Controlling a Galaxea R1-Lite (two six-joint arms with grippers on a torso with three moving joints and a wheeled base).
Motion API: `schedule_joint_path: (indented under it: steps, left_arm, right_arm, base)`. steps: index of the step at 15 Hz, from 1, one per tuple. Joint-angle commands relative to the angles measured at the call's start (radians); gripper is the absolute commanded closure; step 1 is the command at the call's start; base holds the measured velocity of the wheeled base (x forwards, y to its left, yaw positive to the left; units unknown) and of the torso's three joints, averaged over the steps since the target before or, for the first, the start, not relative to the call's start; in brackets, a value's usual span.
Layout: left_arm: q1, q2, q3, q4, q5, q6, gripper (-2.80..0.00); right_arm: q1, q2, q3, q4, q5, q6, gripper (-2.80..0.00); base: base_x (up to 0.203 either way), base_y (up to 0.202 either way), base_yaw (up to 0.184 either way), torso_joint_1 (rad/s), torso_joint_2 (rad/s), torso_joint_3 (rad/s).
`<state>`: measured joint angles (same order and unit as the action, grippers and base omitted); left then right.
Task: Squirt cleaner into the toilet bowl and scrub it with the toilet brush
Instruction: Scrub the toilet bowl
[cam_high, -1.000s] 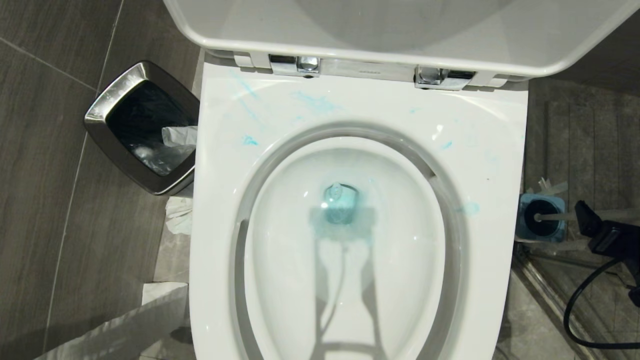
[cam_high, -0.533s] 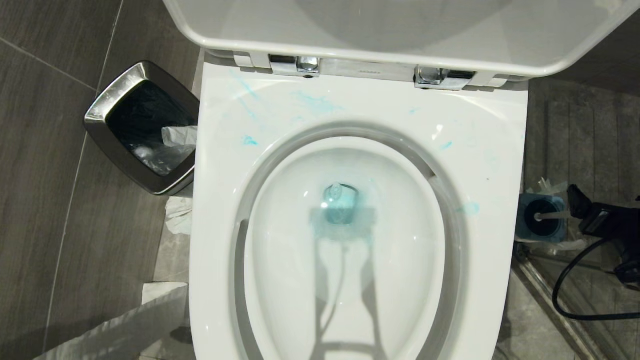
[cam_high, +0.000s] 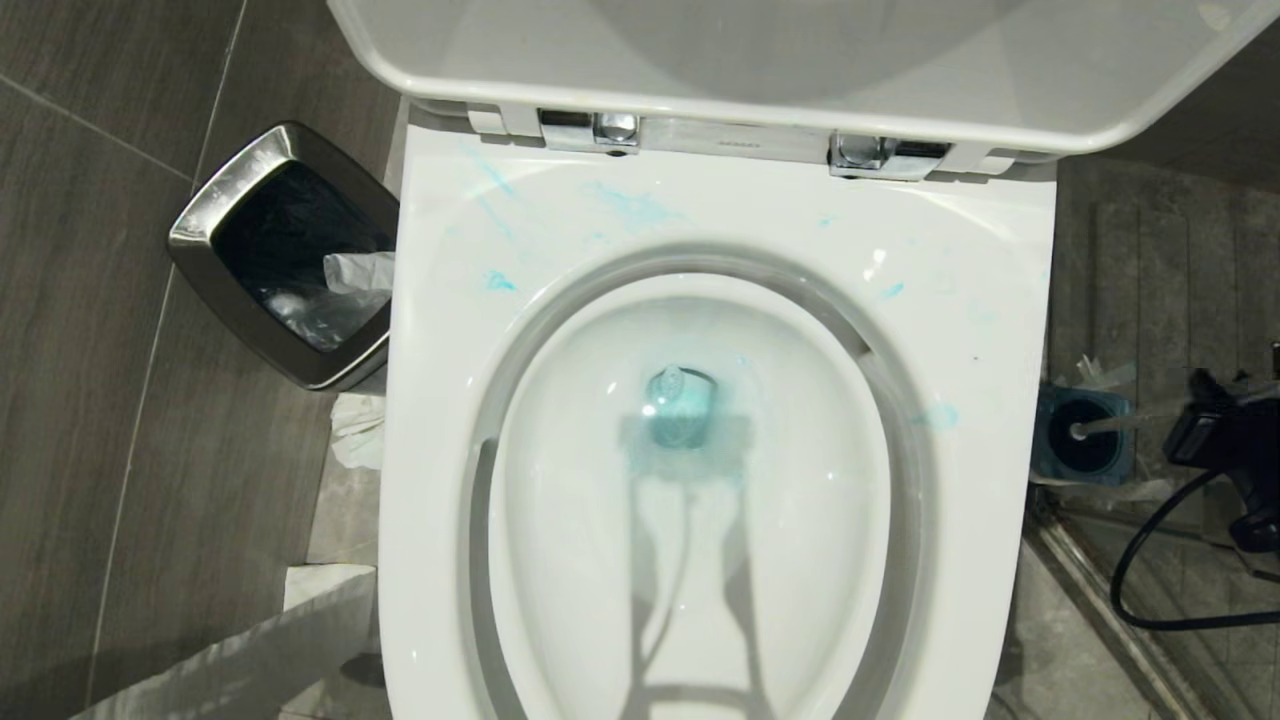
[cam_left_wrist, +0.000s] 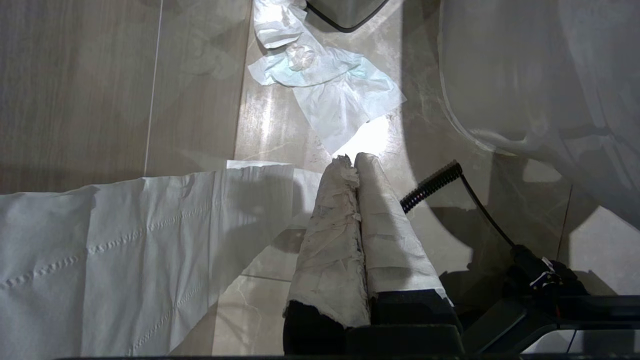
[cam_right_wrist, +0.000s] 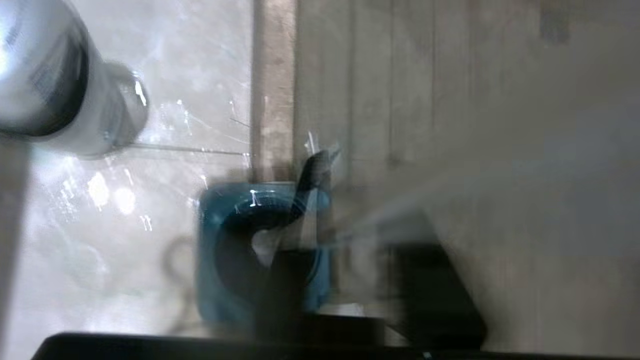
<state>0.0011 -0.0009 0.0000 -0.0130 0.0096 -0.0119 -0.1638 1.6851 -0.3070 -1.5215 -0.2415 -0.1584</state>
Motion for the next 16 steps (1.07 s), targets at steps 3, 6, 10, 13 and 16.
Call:
schedule_joint_path:
  steps: [3,6,10,13,16]
  left_arm:
    - [0.000,0.001,0.008,-0.001,0.000,0.000,0.00]
    - [0.000,0.001,0.008,-0.001,0.001,0.000,0.00]
    - [0.000,0.001,0.008,-0.001,0.001,0.000,0.00]
    - [-0.001,0.001,0.008,-0.001,0.000,0.000,0.00]
    - [0.000,0.001,0.008,-0.001,0.001,0.000,0.00]
  right_arm:
    - [0.000,-0.021,0.071,-0.009,-0.001,-0.110,0.00]
    - [0.001,-0.044,0.123,-0.009,0.001,-0.123,0.00]
    - [0.001,-0.146,0.219,-0.009,0.002,-0.123,0.00]
    - [0.001,-0.239,0.257,-0.009,0.014,-0.119,0.00]
    - [0.001,-0.327,0.266,-0.009,0.017,-0.101,0.00]
  base:
    - [0.000,0.000,0.000,0.000,0.00,0.000]
    - [0.000,0.000,0.000,0.000,0.00,0.000]
    - [0.000,0.000,0.000,0.000,0.00,0.000]
    - [0.000,0.000,0.000,0.000,0.00,0.000]
    - [0.000,0.000,0.000,0.000,0.00,0.000]
